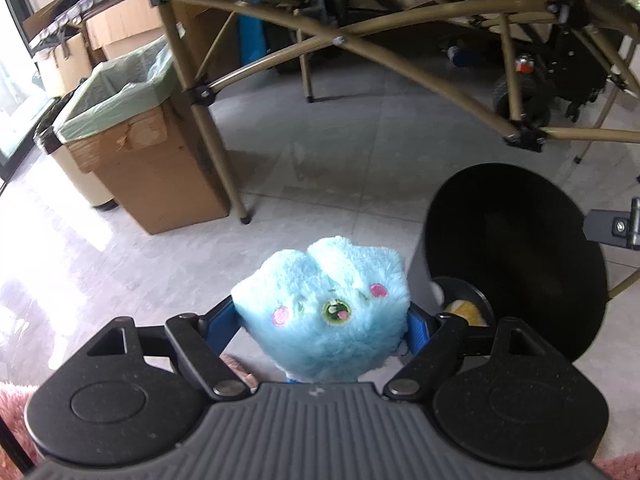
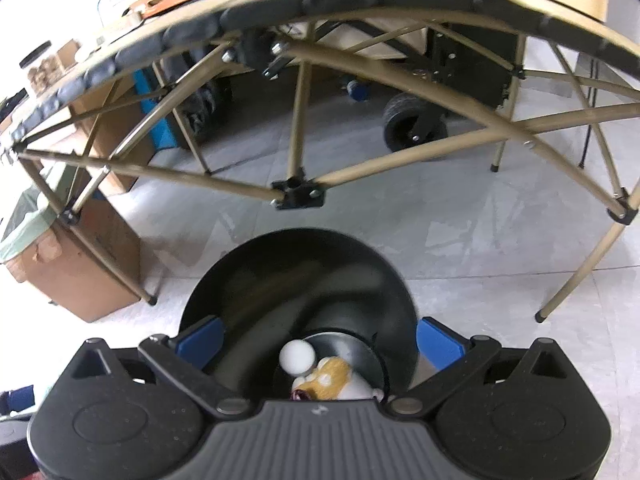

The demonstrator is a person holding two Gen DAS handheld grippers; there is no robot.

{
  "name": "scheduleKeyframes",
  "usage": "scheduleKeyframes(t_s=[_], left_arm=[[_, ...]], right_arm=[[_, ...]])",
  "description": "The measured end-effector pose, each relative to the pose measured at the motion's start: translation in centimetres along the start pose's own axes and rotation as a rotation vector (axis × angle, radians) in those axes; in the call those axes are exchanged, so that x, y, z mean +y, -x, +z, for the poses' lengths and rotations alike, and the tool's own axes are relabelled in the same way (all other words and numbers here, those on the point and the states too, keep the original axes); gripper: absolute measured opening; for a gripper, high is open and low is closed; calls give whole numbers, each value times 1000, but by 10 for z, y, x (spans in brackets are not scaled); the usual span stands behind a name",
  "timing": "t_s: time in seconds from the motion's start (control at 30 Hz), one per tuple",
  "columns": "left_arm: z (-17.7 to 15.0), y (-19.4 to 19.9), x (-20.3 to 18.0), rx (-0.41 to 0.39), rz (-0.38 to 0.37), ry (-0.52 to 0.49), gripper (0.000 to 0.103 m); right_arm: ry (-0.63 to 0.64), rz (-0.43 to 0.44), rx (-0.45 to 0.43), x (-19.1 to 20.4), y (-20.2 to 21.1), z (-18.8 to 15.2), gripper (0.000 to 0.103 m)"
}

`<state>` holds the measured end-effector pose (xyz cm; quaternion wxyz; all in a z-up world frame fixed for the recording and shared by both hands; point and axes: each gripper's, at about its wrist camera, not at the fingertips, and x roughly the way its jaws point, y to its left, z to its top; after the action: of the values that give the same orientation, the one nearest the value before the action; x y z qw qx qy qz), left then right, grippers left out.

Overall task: Collect trash
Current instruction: 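Move the left gripper over the bin and open it to drop the blue plush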

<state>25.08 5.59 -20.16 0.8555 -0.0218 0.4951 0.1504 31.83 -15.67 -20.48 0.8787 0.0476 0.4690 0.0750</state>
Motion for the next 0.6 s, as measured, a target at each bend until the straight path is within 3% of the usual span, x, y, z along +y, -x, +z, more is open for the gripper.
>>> scheduleKeyframes(t_s=[0.6], left_arm=[[18,3,-70,-48,-87,-132,82]], right_arm=[[-120,-86,-76,-61,35,14,103]])
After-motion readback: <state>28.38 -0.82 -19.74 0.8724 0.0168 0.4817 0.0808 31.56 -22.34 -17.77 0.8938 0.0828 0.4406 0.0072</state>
